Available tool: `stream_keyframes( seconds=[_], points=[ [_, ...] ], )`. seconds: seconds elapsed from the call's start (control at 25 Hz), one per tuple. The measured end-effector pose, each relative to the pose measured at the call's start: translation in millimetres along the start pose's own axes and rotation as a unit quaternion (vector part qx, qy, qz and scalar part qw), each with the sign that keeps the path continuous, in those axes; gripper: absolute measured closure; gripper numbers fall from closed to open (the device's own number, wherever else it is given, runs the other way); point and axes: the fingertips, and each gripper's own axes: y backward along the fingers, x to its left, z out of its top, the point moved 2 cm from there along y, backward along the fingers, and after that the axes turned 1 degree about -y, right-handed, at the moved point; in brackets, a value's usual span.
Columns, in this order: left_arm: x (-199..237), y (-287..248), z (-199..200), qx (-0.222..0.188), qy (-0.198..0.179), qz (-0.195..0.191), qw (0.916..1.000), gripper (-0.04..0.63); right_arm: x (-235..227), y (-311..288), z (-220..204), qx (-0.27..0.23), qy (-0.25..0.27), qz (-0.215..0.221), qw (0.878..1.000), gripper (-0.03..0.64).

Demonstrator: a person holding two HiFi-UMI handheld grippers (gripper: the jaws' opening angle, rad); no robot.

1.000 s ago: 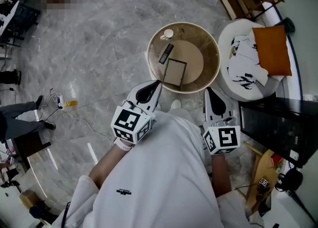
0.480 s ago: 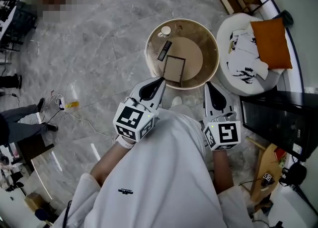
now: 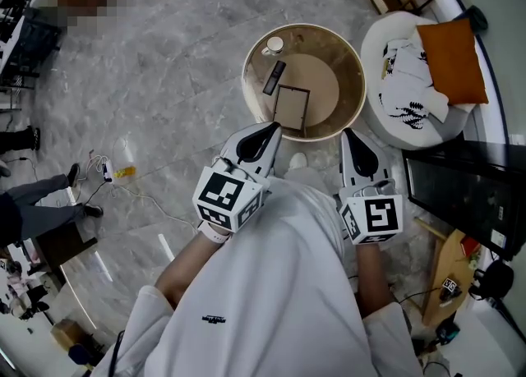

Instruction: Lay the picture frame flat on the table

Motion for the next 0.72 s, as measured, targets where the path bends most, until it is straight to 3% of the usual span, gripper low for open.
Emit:
stream_keyframes(
  seconds=[0.72],
  points=[
    [4.4,1.6,-6.7,0.007,0.004,-0.008,0.9999,0.592,0.7,1.8,-3.6,0.003,-0.006,-0.014,1.0,0.611]
  ],
)
